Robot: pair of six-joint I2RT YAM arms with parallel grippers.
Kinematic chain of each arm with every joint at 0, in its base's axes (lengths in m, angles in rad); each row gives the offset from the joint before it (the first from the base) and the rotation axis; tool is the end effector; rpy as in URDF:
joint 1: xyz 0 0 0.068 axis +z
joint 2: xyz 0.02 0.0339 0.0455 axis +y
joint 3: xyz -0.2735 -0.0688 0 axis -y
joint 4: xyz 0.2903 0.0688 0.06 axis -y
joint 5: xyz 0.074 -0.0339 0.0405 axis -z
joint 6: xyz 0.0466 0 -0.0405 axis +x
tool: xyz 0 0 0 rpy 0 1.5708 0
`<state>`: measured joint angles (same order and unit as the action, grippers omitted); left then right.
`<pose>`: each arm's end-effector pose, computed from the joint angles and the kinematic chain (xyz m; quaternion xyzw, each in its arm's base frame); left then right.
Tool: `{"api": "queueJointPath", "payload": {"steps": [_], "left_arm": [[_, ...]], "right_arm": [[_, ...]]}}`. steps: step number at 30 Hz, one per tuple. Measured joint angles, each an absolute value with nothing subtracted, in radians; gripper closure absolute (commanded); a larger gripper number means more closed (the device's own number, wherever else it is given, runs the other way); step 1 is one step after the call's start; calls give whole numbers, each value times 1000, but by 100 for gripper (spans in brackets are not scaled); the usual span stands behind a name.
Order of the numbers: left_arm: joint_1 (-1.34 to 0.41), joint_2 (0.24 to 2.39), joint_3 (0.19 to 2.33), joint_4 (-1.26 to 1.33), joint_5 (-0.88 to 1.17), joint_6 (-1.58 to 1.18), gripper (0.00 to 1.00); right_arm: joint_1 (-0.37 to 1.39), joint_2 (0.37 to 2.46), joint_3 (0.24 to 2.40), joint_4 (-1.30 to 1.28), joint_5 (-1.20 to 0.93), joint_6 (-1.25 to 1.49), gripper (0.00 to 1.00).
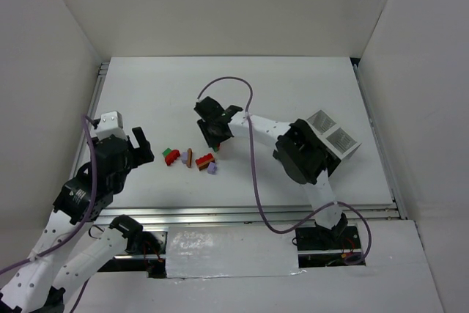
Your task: Sort the legos into containers by color
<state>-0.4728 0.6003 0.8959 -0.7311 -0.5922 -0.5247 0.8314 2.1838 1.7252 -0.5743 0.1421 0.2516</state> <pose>0.1514 -0.0482 0.3624 -0.1778 0.8021 -0.0299 0.5693 0.3592 0.3840 0.1593 -0.2568 0.9269 0.0780 0.2624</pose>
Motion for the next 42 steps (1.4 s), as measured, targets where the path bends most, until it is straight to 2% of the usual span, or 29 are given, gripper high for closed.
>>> {"api": "queueJointPath", "payload": {"steps": [4, 10, 12, 13, 14, 18, 22, 29, 35, 39, 42], "left_arm": [[-469, 623, 900, -731, -541, -533, 4], [-467, 619, 918, -644, -318, -614, 4], [-468, 619, 918, -552, -199, -668, 5], [-468, 627, 914, -501, -141, -696, 6], [-471, 640, 908, -443, -85, -724, 7], [-540, 759, 887, -253, 47, -815, 8], [-667, 897, 881, -171, 49, -850, 8], [-793, 978, 894, -141, 1, -872, 13], [-840, 1037, 916, -141, -44, -872, 24], [-851, 1055, 923, -142, -57, -871, 37], [-854, 1056, 923, -141, -60, -871, 38]], "right_arm": [[831, 1971, 1593, -546, 182, 273, 92], [844, 1457, 1305, -420, 170, 353, 95], [856, 1294, 1188, -358, 134, 388, 96], [862, 1229, 1140, -342, 115, 404, 100], [870, 1169, 1084, -316, 96, 419, 100], [904, 1009, 911, -282, 70, 476, 100], [934, 972, 868, -291, 94, 506, 100], [989, 973, 868, -298, 182, 521, 100], [1015, 1007, 876, -307, 233, 527, 100], [1019, 1010, 877, -306, 233, 527, 100], [1019, 1010, 877, -306, 233, 527, 100]]}}
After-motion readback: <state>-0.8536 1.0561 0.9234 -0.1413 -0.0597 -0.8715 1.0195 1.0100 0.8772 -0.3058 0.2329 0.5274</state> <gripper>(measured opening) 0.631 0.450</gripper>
